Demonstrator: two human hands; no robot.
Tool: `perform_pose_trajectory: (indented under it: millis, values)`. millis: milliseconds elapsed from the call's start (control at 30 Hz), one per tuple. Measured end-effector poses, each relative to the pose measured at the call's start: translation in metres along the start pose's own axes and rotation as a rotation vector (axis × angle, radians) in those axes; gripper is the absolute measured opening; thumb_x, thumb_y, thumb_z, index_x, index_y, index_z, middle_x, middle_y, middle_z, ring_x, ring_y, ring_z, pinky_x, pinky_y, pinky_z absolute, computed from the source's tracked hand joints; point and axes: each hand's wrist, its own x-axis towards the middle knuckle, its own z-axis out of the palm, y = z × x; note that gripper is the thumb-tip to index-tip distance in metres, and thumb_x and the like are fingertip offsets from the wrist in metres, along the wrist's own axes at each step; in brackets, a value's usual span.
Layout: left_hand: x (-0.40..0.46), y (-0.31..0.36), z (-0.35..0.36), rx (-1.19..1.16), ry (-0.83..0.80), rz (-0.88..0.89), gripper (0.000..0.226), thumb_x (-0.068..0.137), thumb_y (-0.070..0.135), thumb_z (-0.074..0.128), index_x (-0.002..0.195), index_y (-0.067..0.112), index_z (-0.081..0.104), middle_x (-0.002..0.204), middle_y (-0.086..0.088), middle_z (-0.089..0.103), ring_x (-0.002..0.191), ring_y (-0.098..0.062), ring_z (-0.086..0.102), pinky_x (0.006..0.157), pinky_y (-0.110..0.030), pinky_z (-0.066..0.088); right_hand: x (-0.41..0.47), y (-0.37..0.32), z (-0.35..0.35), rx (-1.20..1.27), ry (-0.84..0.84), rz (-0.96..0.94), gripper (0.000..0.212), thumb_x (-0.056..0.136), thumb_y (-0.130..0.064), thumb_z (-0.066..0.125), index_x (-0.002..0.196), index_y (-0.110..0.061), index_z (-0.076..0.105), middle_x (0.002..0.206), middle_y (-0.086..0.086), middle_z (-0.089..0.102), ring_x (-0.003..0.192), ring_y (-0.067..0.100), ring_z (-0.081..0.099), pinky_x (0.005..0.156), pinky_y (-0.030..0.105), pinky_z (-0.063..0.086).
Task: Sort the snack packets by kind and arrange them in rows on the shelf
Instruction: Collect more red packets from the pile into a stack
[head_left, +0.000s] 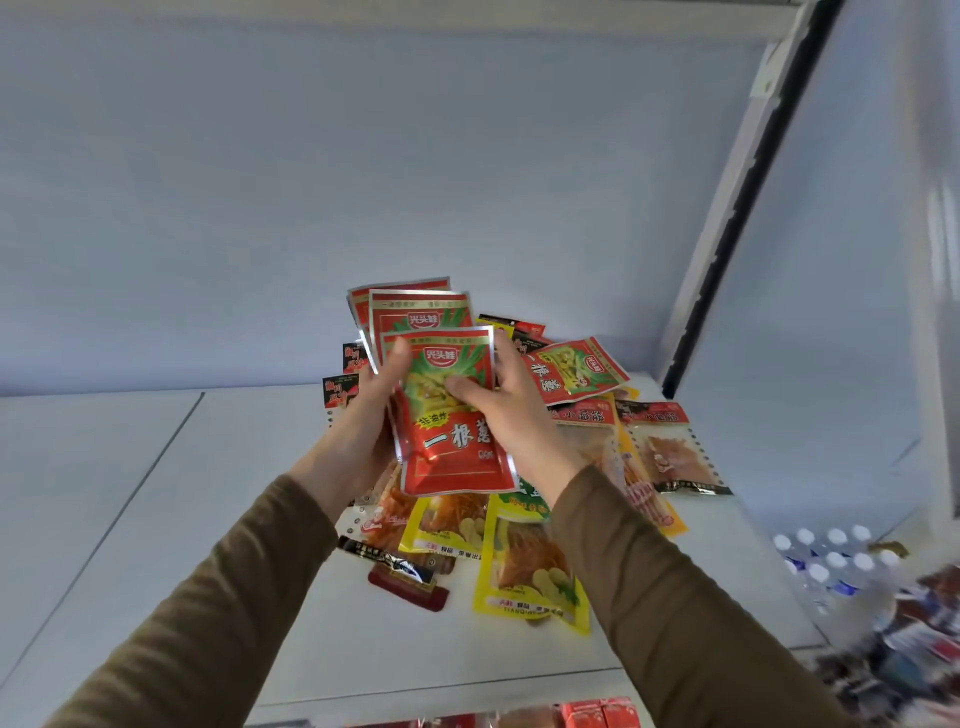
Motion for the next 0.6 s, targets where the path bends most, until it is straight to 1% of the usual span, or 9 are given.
perform_pose_trajectory:
  millis: [67, 133, 233, 300, 367, 433, 467, 533, 600]
  values:
    - [-0.003, -0.003, 0.001, 0.029, 0.039, -0.027, 0.072, 0.083, 0.051, 0.075, 0.144, 0.023, 0.047, 0.124, -0.012, 0.072, 0.103, -0.034, 0.074, 0.075, -0.041, 0.062, -0.003, 0.003, 0.011, -0.008, 0.018, -0.043, 0.047, 0.090, -0.031, 0.074, 0.131, -0.035, 0.051, 0.117, -0.007, 0.069, 0.098, 0.015, 0.073, 0.084, 0.044, 0.062]
    - [-0.004, -0.004, 0.001, 0.029, 0.060, -0.098, 0.085, 0.072, 0.045, 0.087, 0.143, 0.023, 0.046, 0.119, -0.014, 0.073, 0.097, -0.035, 0.075, 0.069, -0.040, 0.062, -0.003, 0.008, 0.018, -0.017, 0.038, -0.047, 0.051, 0.091, -0.034, 0.073, 0.136, -0.036, 0.049, 0.120, -0.007, 0.068, 0.101, 0.013, 0.072, 0.083, 0.042, 0.062]
    - [-0.005, -0.004, -0.004, 0.028, 0.134, -0.118, 0.072, 0.074, 0.033, 0.086, 0.137, 0.024, 0.051, 0.110, -0.012, 0.076, 0.091, -0.034, 0.077, 0.065, -0.039, 0.062, -0.001, 0.013, 0.019, 0.072, -0.003, 0.056, 0.057, 0.095, -0.034, 0.067, 0.146, -0.038, 0.041, 0.134, 0.000, 0.062, 0.107, 0.020, 0.071, 0.083, 0.045, 0.062]
    - [-0.005, -0.004, -0.008, 0.026, 0.167, -0.139, 0.067, 0.077, 0.032, 0.085, 0.135, 0.025, 0.052, 0.107, -0.010, 0.078, 0.086, -0.032, 0.077, 0.063, -0.037, 0.062, 0.001, 0.014, 0.011, 0.178, -0.002, 0.102, 0.052, 0.099, -0.034, 0.062, 0.147, -0.036, 0.043, 0.138, 0.002, 0.060, 0.112, 0.023, 0.069, 0.088, 0.046, 0.060]
    - [-0.005, -0.004, -0.012, 0.002, 0.170, -0.179, 0.067, 0.076, 0.033, 0.084, 0.135, 0.023, 0.054, 0.108, -0.011, 0.077, 0.084, -0.031, 0.078, 0.063, -0.038, 0.062, 0.005, 0.014, -0.002, 0.220, 0.148, 0.095, 0.044, 0.101, -0.032, 0.058, 0.144, -0.035, 0.047, 0.139, -0.001, 0.056, 0.120, 0.021, 0.063, 0.096, 0.042, 0.054]
    - [-0.007, -0.003, -0.015, -0.006, 0.170, -0.191, 0.064, 0.076, 0.034, 0.083, 0.133, 0.022, 0.055, 0.106, -0.011, 0.078, 0.080, -0.030, 0.078, 0.060, -0.038, 0.062, 0.008, 0.014, -0.018, 0.310, 0.443, 0.128, 0.044, 0.098, -0.026, 0.060, 0.138, -0.036, 0.046, 0.138, 0.000, 0.055, 0.119, 0.017, 0.060, 0.094, 0.035, 0.050]
    - [-0.007, -0.003, -0.015, -0.005, 0.168, -0.191, 0.065, 0.075, 0.034, 0.083, 0.133, 0.022, 0.056, 0.106, -0.011, 0.078, 0.079, -0.030, 0.078, 0.059, -0.037, 0.062, 0.008, 0.015, -0.028, 0.414, 0.584, 0.165, 0.046, 0.096, -0.019, 0.060, 0.137, -0.035, 0.044, 0.132, 0.001, 0.058, 0.107, 0.015, 0.063, 0.084, 0.030, 0.052]
    - [-0.008, -0.004, -0.015, 0.000, 0.157, -0.188, 0.066, 0.073, 0.035, 0.083, 0.132, 0.022, 0.057, 0.105, -0.011, 0.078, 0.079, -0.030, 0.078, 0.059, -0.037, 0.062, 0.010, 0.016, -0.046, 0.613, 0.757, 0.194, 0.050, 0.096, -0.005, 0.059, 0.136, -0.030, 0.041, 0.119, 0.005, 0.064, 0.081, 0.013, 0.067, 0.060, 0.025, 0.054]
    - [-0.007, -0.004, -0.014, -0.001, 0.152, -0.192, 0.066, 0.072, 0.036, 0.082, 0.131, 0.022, 0.057, 0.106, -0.010, 0.078, 0.080, -0.030, 0.078, 0.059, -0.037, 0.062, 0.013, 0.016, -0.060, 0.691, 0.800, 0.224, 0.049, 0.094, 0.000, 0.060, 0.133, -0.024, 0.044, 0.113, 0.007, 0.066, 0.078, 0.016, 0.070, 0.052, 0.023, 0.054]
